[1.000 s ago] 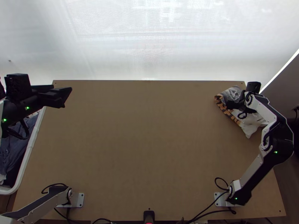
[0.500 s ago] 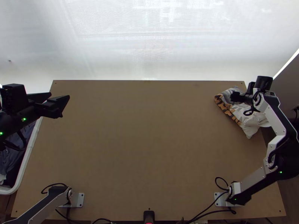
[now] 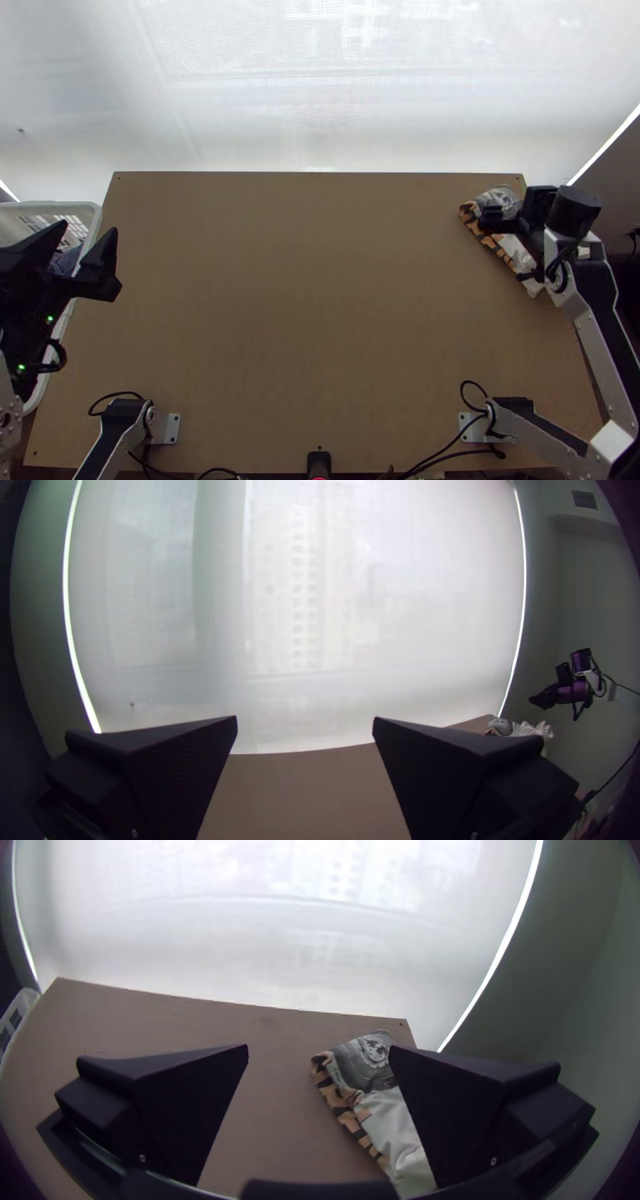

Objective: Fold the t-shirt

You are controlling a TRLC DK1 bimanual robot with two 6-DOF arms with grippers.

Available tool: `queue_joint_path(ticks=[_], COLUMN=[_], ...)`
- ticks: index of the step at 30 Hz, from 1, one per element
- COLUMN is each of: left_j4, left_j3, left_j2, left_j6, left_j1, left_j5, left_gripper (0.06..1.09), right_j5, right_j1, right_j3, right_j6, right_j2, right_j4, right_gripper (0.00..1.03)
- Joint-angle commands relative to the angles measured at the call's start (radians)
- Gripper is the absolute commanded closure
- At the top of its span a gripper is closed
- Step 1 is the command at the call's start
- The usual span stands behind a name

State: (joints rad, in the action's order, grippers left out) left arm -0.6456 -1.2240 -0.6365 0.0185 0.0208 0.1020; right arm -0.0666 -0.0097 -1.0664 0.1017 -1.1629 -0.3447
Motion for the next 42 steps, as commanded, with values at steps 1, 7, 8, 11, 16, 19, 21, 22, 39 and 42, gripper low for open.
queue_joint_path(ticks=[1, 7, 8, 11, 16, 19, 21, 22, 39, 42], left_j4=[0.313, 0.500, 0.514, 0.567, 0.610, 0.610, 0.593, 0.577, 0.491, 0.491], left_j3=[0.403, 0.670, 0.689, 0.751, 0.923, 1.005, 1.038, 1.051, 1.169, 1.169], left_j2=[0.357, 0.633, 0.636, 0.640, 0.641, 0.640, 0.640, 0.640, 0.636, 0.636], left_j6=[0.058, 0.104, 0.106, 0.109, 0.107, 0.098, 0.095, 0.095, 0.113, 0.113], left_j1=[0.001, 0.013, 0.013, 0.011, 0.007, -0.010, -0.048, -0.073, -0.096, -0.096], left_j5=[-0.140, -0.234, -0.240, -0.240, -0.239, -0.234, -0.232, -0.234, -0.229, -0.229], left_gripper=[0.10, 0.10, 0.10, 0.10, 0.10, 0.10, 0.10, 0.10, 0.10, 0.10], right_j5=[-0.098, -0.269, -0.303, -0.341, -0.430, -0.440, -0.440, -0.440, -0.438, -0.438], right_j1=[0.234, 0.382, 0.395, 0.402, 0.378, 0.378, 0.381, 0.378, 0.404, 0.404], right_j3=[0.266, 0.530, 0.568, 0.669, 0.855, 0.901, 0.925, 0.939, 1.025, 1.025], right_j6=[0.079, -0.013, -0.014, -0.003, 0.096, 0.141, 0.116, 0.102, 0.047, 0.049], right_j2=[0.382, 0.746, 0.798, 0.931, 1.171, 1.171, 1.171, 1.171, 1.166, 1.166], right_j4=[-0.014, 0.098, 0.108, 0.150, 0.253, 0.274, 0.277, 0.279, 0.302, 0.302], right_gripper=[0.04, 0.04, 0.04, 0.04, 0.04, 0.04, 0.04, 0.04, 0.04, 0.04])
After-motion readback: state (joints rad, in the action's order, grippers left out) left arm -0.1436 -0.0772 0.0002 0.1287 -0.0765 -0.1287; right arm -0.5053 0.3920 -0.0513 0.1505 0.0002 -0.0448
